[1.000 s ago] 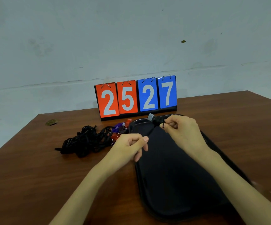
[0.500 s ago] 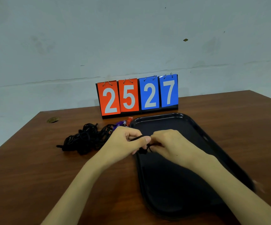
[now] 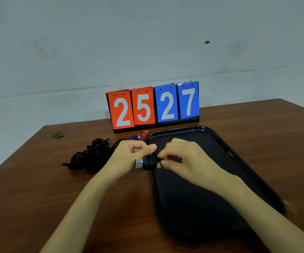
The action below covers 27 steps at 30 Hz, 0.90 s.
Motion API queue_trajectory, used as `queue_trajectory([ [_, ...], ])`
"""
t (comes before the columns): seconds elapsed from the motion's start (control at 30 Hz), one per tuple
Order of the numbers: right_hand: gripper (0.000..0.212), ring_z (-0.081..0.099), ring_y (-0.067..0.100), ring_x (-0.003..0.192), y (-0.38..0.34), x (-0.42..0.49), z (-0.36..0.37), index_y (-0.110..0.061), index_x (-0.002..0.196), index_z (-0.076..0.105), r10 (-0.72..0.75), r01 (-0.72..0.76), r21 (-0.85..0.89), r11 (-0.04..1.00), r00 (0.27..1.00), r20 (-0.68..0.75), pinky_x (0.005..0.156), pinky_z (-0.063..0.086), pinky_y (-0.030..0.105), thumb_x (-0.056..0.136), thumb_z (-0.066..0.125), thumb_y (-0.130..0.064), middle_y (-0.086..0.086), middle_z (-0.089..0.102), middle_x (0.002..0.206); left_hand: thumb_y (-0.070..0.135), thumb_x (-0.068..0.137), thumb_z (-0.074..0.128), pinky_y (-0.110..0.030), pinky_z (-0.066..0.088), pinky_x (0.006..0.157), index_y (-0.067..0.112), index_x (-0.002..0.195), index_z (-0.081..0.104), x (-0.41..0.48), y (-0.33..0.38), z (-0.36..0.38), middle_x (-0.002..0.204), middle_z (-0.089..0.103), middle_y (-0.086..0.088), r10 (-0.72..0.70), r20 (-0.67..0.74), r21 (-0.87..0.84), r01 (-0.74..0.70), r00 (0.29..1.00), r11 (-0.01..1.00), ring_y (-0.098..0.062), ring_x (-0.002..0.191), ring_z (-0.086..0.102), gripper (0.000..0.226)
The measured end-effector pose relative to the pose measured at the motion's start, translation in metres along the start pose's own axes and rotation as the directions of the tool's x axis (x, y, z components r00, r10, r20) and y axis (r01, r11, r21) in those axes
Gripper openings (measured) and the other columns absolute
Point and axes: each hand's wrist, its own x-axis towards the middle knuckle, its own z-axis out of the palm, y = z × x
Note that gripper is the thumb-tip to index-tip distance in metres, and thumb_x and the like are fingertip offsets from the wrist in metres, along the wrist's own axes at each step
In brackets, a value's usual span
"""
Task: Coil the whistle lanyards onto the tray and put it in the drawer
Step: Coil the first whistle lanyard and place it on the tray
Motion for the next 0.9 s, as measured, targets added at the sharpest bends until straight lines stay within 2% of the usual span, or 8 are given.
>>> queue_trajectory([
  [0.1, 0.009, 0.054, 0.005, 0.079, 0.002, 0.001, -0.004, -0.024, 0.091, 0.069, 0.071, -0.063, 0.07, 0.996, 0.992, -0.108, 0.07, 0.044, 0.017, 0.083, 0.065, -0.021, -0.02, 0.056, 0.075, 0.021, 0.088, 0.058, -0.011, 0.037, 0.04, 0.019, 0.061, 0.061, 0.0, -0.002, 0.002, 0.041, 0.05, 0.004, -0.049, -0.013, 0.004, 0.049, 0.999, 0.999, -0.003, 0.035, 0.042, 0.027],
  [0.2, 0.007, 0.055, 0.001, 0.08, 0.006, 0.002, -0.005, -0.025, 0.09, 0.067, 0.188, -0.157, 0.149, 0.976, 0.957, -0.221, 0.071, 0.042, 0.012, 0.083, 0.065, -0.023, -0.016, 0.06, 0.079, 0.024, 0.094, 0.048, -0.011, 0.032, 0.038, 0.007, 0.071, 0.061, -0.003, -0.001, 0.008, 0.043, 0.047, -0.001, -0.043, 0.003, -0.039, 0.043, 0.999, 0.998, -0.004, 0.032, 0.037, 0.032],
  [0.3, 0.003, 0.058, 0.0, 0.076, 0.012, 0.004, -0.005, -0.024, 0.086, 0.067, 0.326, -0.265, 0.227, 0.937, 0.896, -0.301, 0.069, 0.042, 0.008, 0.084, 0.065, -0.022, -0.014, 0.062, 0.076, 0.027, 0.095, 0.044, -0.013, 0.036, 0.044, 0.0, 0.077, 0.062, -0.003, -0.004, 0.015, 0.044, 0.046, -0.001, 0.024, -0.001, -0.005, -0.024, 1.0, 1.0, -0.006, 0.038, 0.039, 0.037],
  [0.43, 0.002, 0.058, 0.001, 0.075, 0.023, 0.005, -0.003, -0.023, 0.084, 0.065, 0.41, -0.367, 0.185, 0.911, 0.852, -0.327, 0.068, 0.041, 0.011, 0.086, 0.064, -0.023, -0.014, 0.061, 0.075, 0.03, 0.094, 0.046, -0.011, 0.041, 0.056, 0.007, 0.077, 0.064, -0.001, -0.01, 0.018, 0.041, 0.047, 0.005, 0.044, -0.002, 0.085, -0.043, 0.999, 0.995, -0.003, 0.04, 0.042, 0.034],
  [0.57, 0.005, 0.057, 0.005, 0.077, 0.026, 0.006, 0.004, -0.022, 0.087, 0.065, 0.414, -0.431, 0.018, 0.902, 0.852, -0.32, 0.07, 0.044, 0.017, 0.087, 0.062, -0.026, -0.009, 0.062, 0.078, 0.032, 0.094, 0.049, -0.012, 0.043, 0.059, 0.016, 0.074, 0.063, -0.001, -0.013, 0.02, 0.043, 0.049, 0.007, 0.04, -0.029, 0.191, -0.034, 0.999, 0.981, 0.0, 0.042, 0.045, 0.029],
  [0.73, 0.01, 0.049, 0.006, 0.081, 0.025, 0.003, 0.007, -0.022, 0.091, 0.063, 0.346, -0.39, -0.178, 0.904, 0.909, -0.233, 0.066, 0.037, 0.016, 0.09, 0.057, -0.029, -0.008, 0.057, 0.083, 0.039, 0.09, 0.053, -0.032, 0.05, 0.061, 0.017, 0.065, 0.059, -0.004, -0.011, 0.02, 0.047, 0.05, 0.005, 0.091, -0.053, 0.289, -0.072, 0.994, 0.955, -0.003, 0.046, 0.046, 0.034],
  [0.83, 0.01, 0.049, 0.008, 0.083, 0.02, 0.001, 0.008, -0.021, 0.095, 0.062, 0.279, -0.299, -0.226, 0.927, 0.953, -0.113, 0.071, 0.042, 0.021, 0.091, 0.055, -0.028, -0.006, 0.058, 0.085, 0.037, 0.087, 0.059, -0.026, 0.049, 0.062, 0.025, 0.061, 0.058, -0.005, -0.006, 0.02, 0.05, 0.052, 0.006, 0.12, 0.001, 0.285, -0.115, 0.993, 0.952, -0.008, 0.054, 0.055, 0.029],
  [0.9, 0.011, 0.048, 0.008, 0.082, 0.017, 0.001, 0.008, -0.022, 0.095, 0.062, 0.226, -0.227, -0.232, 0.946, 0.974, -0.031, 0.073, 0.042, 0.023, 0.091, 0.055, -0.029, -0.007, 0.058, 0.085, 0.033, 0.085, 0.063, -0.018, 0.048, 0.062, 0.028, 0.059, 0.058, -0.005, -0.002, 0.017, 0.048, 0.054, 0.01, 0.123, 0.01, 0.25, -0.122, 0.992, 0.961, -0.004, 0.054, 0.055, 0.027],
])
